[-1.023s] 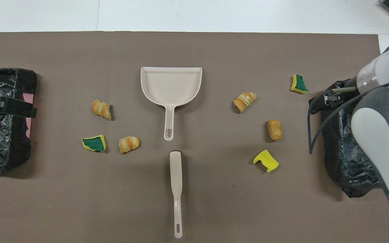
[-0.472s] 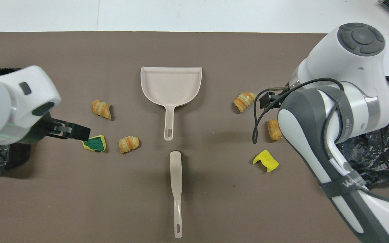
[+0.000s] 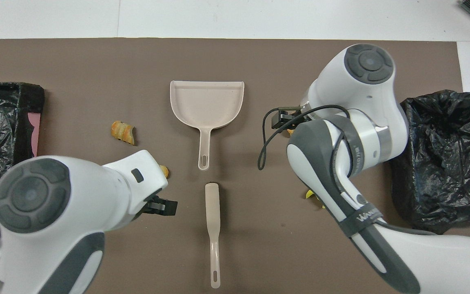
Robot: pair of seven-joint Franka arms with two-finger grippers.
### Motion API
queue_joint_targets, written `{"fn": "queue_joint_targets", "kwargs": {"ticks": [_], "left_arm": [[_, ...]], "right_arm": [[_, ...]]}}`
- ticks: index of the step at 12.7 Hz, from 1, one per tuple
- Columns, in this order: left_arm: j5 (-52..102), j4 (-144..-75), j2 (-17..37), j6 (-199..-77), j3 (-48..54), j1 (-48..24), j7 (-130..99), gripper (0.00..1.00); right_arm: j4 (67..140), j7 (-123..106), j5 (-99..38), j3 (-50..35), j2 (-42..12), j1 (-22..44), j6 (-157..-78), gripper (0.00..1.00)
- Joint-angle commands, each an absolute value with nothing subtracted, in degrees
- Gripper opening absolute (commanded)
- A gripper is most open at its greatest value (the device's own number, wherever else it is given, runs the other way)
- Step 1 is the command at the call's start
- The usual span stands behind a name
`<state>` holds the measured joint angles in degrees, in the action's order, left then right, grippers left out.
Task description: Sweep and dump trash in bin
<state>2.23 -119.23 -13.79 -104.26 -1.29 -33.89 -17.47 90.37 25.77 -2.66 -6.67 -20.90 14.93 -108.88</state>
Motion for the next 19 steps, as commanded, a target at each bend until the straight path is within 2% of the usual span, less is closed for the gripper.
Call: {"fn": "queue_joint_targets", "kwargs": {"ticks": [1,3,7,10,11,13,14,15,18,19], "left_arm": [[2.29,-128.39,-17.49,-111.34,-2.29,-40.05,-23.27,1.0],[2.29,-132.7,-18.19,-115.38,-2.29,-43.05,-27.05,1.0],[2.29,-141.04,-16.26,-126.0,-2.29,-50.96,-34.79,1.0],[2.29,-142.29,-12.76,-129.01,-2.29,-54.66,-40.41,1.0],[2.29,-142.38,-10.74,-131.2,-2.29,-55.54,-43.13,1.0],[2.29,-143.26,-10.37,-132.54,-2.2,-56.6,-45.44,0.97],[2.29,-143.61,-10.37,-132.63,-2.2,-57.38,-45.44,0.95],[2.29,-143.96,-10.11,-133.15,-2.2,-58.44,-45.53,0.81],[2.37,-144.14,-10.11,-132.98,-2.2,-58.53,-45.09,0.6],[2.46,-144.14,-10.19,-132.72,-2.2,-58.62,-44.91,0.51]], "right_arm": [[87.73,31.19,-4.66,-6.86,-24.94,17.3,-110.21,1.0],[83.09,37.84,-6.58,-7.03,-29.16,20.64,-111.35,1.0],[74.37,42.53,-6.86,-7.03,-35.76,24.51,-111.88,1.0],[69.36,43.07,-6.77,-7.29,-40.5,27.76,-113.29,1.0],[69.08,43.07,-6.42,-7.29,-40.78,28.64,-113.2,1.0],[69.6,42.89,-5.8,-7.29,-40.69,29.35,-112.15,1.0],[69.87,43.06,-5.28,-7.29,-40.87,30.14,-112.32,1.0],[70.31,43.07,-5.19,-7.21,-40.96,31.1,-112.5,1.0],[70.93,42.89,-0.88,-7.29,-40.96,31.11,-112.24,1.0],[70.93,42.98,-1.14,-7.38,-40.78,31.37,-112.24,0.76]]}}
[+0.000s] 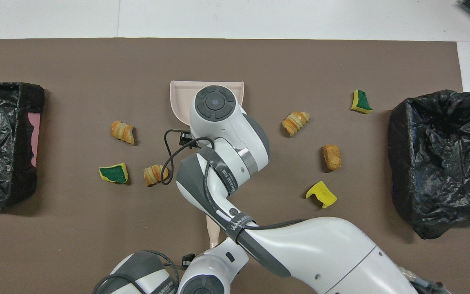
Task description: Sweep and dump trash in bin
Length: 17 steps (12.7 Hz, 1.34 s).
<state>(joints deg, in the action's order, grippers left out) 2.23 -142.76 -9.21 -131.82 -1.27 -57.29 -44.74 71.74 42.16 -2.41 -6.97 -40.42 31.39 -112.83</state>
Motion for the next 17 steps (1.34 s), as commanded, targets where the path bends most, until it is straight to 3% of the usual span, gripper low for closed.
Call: {"fn": "queue_joint_targets", "kwargs": {"ticks": [1,2,3,4,9,13,17], "left_arm": [[2.46,-144.14,-10.28,-132.45,-2.11,-58.62,-45.43,0.36],[2.46,-144.14,-10.28,-132.1,-2.2,-58.62,-45.7,0.17],[2.46,-143.62,-10.2,-130.88,-2.28,-58.62,-45.27,0.0],[2.46,-143.27,-9.93,-130.35,-2.37,-58.36,-44.83,0.0],[-2.54,-138.52,-12.38,-115.78,-2.72,-52.92,-44.65,0.0],[-4.48,-138.52,-18.27,-111.63,-2.9,-42.83,-41.32,0.0],[-5.01,-138.34,-17.76,-110.74,-2.9,-32.63,-39.9,0.0]], "right_arm": [[70.93,42.98,-1.32,-7.3,-40.69,31.55,-112.24,0.44],[70.93,43.07,-1.75,-7.29,-40.69,31.64,-112.15,0.19],[70.93,43.15,-1.84,-7.29,-40.69,31.64,-111.89,0.07],[70.93,43.07,-0.98,-7.29,-40.52,31.47,-111.62,0.0],[70.84,42.28,-3.34,-7.3,-38.16,29.0,-111.62,0.0],[71.01,37.91,-3.08,-7.21,-34.9,25.15,-107.77,0.0],[72.85,16.33,-3.25,-7.38,-31.57,20.93,-100.65,0.0]]}}
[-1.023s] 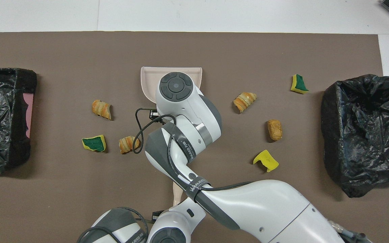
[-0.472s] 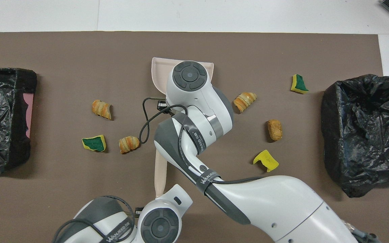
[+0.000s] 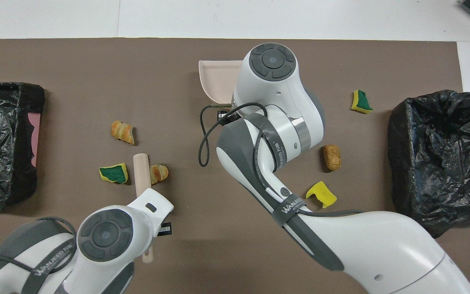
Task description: Sweep and dump trash in bin
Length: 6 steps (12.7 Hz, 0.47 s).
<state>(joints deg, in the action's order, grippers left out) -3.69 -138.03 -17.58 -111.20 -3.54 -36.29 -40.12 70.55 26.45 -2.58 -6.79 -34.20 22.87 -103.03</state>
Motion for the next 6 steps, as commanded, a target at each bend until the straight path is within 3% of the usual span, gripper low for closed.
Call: {"fn": "queue_joint_targets", "kwargs": {"ticks": [1,6], "left_arm": [[-6.75,-138.34,-17.75,-110.57,-2.9,-31.22,-39.9,0.0],[-11.5,-137.29,-16.26,-110.13,-2.81,-19.36,-36.84,0.0]], "right_arm": [[74.78,8.86,-3.43,-7.38,-30.6,20.22,-99.85,0.0],[85.06,-21.06,-2.29,-7.29,-25.14,19.25,-99.58,0.0]]}}
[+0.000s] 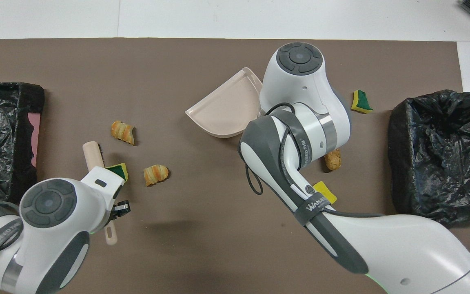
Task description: Sweep and dump trash in bin
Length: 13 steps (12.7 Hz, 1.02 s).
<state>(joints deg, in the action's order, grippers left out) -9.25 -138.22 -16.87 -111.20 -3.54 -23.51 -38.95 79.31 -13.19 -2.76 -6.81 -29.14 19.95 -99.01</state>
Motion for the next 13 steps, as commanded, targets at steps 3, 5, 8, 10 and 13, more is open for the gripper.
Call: {"fn": "queue_joint_targets", "kwargs": {"ticks": [3,5,8,10,13], "left_arm": [[-11.51,-138.42,-16.96,-110.13,-2.81,-17.23,-35.42,0.0],[-11.43,-140.61,-17.31,-110.13,-2.81,-17.23,-35.94,0.0],[-10.81,-143.61,-17.75,-110.56,-2.72,-18.1,-36.74,0.0],[-9.59,-143.7,-17.23,-111.18,-2.64,-19.42,-36.74,0.0],[-3.27,-142.91,-13.91,-115.83,-2.55,-22.83,-35.85,0.0]], "right_arm": [[90.33,-39.12,-0.46,-7.12,-22.42,19.34,-100.02,0.0],[94.38,-49.88,6.22,-7.29,-20.31,19.42,-101.77,0.0],[100.25,-56.33,11.33,-7.38,-17.68,20.65,-107.82,0.0],[103.61,-56.43,12.91,-7.29,-17.22,22.23,-111.78,0.0],[103.36,-56.43,13.54,-7.29,-17.58,22.33,-112.15,0.0]]}}
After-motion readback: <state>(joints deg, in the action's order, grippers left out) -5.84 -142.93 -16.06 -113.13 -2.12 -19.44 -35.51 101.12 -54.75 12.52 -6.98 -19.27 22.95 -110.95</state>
